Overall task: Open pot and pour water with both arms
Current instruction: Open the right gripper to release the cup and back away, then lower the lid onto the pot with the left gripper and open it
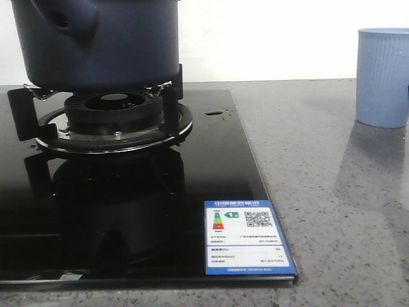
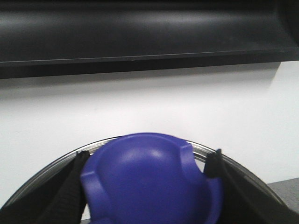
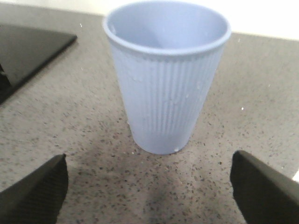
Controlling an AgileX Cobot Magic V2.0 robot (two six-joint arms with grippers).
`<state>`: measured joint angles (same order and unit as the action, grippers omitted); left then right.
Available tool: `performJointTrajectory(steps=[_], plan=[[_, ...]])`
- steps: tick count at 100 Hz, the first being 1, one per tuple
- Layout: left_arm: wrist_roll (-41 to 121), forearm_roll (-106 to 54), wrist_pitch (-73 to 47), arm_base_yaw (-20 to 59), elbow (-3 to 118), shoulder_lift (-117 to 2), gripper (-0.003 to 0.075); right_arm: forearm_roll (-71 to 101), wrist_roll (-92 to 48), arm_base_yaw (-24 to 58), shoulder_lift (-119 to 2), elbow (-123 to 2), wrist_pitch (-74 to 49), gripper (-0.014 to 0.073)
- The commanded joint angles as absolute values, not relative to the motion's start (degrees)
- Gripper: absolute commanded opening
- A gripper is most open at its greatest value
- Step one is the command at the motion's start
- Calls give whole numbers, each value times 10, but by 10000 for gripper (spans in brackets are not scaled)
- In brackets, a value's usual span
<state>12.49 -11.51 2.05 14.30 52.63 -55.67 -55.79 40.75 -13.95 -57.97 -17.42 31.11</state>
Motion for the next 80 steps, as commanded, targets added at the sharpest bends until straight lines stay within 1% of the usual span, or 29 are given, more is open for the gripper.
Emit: performJointTrajectory(steps=[1,24,43,63,80], plan=[[125,-114,89,169,547,-550,360,-549,420,-143,-527,-171,333,636],[125,-114,109,238,547,-595,360,-549,421,-143,-453,-150,318,636],[125,-114,143,280,547,-638,360,-549,443,-143,-442,-140,319,636],[125,-114,174,296,547,-681,360,-550,443,-143,-442,-138,319,636],[125,-114,176,297,547,-711,360,-550,443,-143,-442,-138,320,636]])
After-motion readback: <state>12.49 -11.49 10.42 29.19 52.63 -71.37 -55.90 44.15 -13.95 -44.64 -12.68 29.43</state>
